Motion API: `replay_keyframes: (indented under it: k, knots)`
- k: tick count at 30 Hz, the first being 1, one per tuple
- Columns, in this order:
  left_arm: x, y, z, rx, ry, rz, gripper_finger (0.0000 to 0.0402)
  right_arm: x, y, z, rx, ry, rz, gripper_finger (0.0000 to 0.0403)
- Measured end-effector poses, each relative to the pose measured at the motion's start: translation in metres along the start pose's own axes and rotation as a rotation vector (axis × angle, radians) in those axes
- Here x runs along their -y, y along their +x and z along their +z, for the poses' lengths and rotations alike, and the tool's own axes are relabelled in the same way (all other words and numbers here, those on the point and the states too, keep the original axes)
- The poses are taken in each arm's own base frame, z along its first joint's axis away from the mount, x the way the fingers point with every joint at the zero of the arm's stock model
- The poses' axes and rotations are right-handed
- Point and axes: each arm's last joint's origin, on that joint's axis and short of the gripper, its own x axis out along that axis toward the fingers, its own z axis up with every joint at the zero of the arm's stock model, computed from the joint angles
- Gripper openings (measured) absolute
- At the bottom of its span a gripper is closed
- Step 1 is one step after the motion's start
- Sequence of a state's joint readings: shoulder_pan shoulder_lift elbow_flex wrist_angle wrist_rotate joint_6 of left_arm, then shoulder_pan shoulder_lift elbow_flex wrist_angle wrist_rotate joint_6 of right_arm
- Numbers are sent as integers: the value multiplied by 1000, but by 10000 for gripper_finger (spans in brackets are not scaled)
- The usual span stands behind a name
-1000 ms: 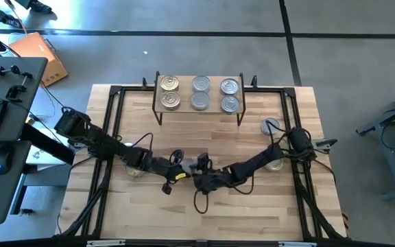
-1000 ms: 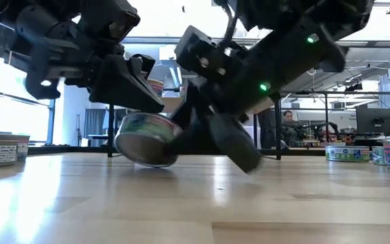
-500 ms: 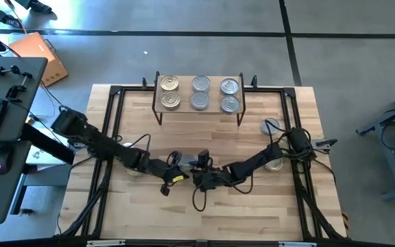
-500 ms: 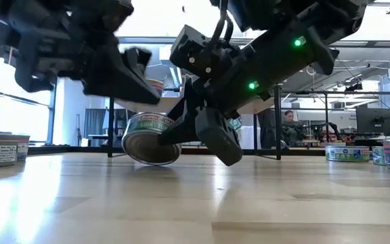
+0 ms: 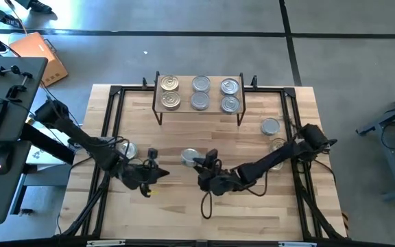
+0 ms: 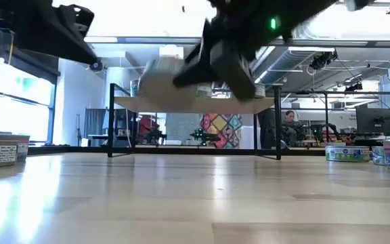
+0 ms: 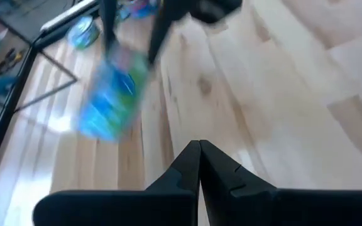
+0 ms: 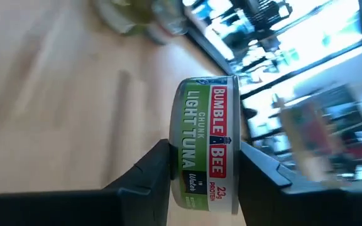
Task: Stack canned seafood by type on shelf
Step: Stack the left green and white tuna can on top of the green and white tuna can on the shelf
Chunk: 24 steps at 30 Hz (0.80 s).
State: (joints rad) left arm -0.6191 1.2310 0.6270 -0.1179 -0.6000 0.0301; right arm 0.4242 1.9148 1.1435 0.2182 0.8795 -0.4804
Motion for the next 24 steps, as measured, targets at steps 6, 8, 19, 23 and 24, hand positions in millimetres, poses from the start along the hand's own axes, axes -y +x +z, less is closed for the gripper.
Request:
replay_keyframes:
  k: [6, 8, 19, 23, 24]
  knots:
    - [8, -2, -6, -22, -8, 41, 0, 50, -2, 30, -86, -153, -138, 123]
    - [9, -2, -7, -25, -17, 51, 0, 72, 7, 35, -142, -204, -159, 123]
    - [13, -5, -8, -28, -34, 47, 0, 228, 64, 9, -405, -186, -130, 124]
    - [15, -6, -9, -34, -29, 43, 0, 260, 84, -24, -444, -134, -91, 125]
    - [15, -6, -10, -36, -28, 42, 0, 266, 88, -33, -452, -123, -83, 125]
